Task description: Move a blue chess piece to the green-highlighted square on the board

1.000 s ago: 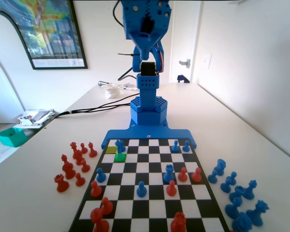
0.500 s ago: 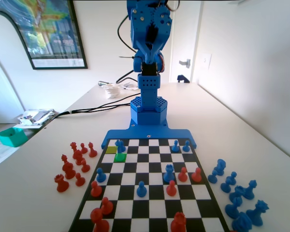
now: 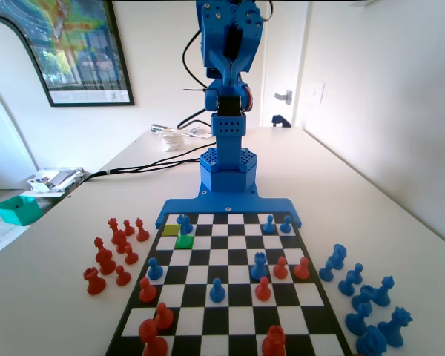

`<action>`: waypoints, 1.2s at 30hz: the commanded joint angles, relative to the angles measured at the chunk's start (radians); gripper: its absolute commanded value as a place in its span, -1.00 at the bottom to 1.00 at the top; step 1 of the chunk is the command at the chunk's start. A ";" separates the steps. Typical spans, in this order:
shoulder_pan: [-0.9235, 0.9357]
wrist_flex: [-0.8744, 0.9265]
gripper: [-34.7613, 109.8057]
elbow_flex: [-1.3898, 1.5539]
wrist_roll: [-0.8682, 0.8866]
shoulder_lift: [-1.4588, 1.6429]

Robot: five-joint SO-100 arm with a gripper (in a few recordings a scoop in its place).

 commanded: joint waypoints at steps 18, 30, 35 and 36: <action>-0.015 -0.031 -0.51 0.005 -0.006 0.118; -0.008 -0.031 -0.51 0.005 -0.006 0.120; -0.008 -0.031 -0.51 0.005 -0.006 0.120; -0.008 -0.031 -0.51 0.005 -0.006 0.120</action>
